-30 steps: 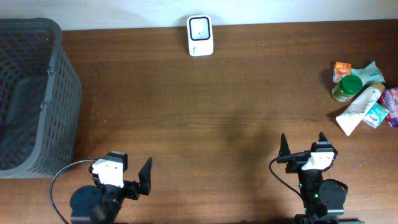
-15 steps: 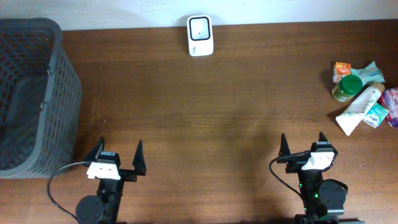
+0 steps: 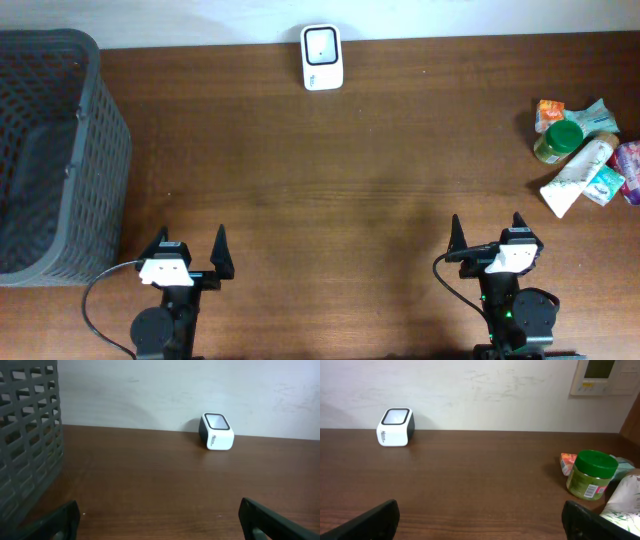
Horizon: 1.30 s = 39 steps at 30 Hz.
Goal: Scan the item barcode
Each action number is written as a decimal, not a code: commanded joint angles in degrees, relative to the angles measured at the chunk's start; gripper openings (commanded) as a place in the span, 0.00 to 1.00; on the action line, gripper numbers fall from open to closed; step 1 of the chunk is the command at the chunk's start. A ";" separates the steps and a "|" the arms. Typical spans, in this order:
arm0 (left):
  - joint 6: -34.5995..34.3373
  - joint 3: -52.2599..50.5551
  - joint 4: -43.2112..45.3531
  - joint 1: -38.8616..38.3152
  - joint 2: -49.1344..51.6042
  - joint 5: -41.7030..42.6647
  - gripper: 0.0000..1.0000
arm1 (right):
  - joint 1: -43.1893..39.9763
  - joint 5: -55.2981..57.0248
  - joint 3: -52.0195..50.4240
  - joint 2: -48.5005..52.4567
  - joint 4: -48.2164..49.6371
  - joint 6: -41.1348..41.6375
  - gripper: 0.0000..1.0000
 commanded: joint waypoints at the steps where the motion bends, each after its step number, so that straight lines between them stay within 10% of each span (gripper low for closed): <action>1: -0.98 -0.33 -0.42 0.20 -0.50 -1.18 0.99 | -0.37 0.33 -0.50 -0.50 -0.09 -0.17 0.99; 39: 2.86 -0.33 -0.66 -1.36 -0.55 -3.37 0.99 | -0.37 0.33 -0.48 -0.50 -0.09 -0.17 0.98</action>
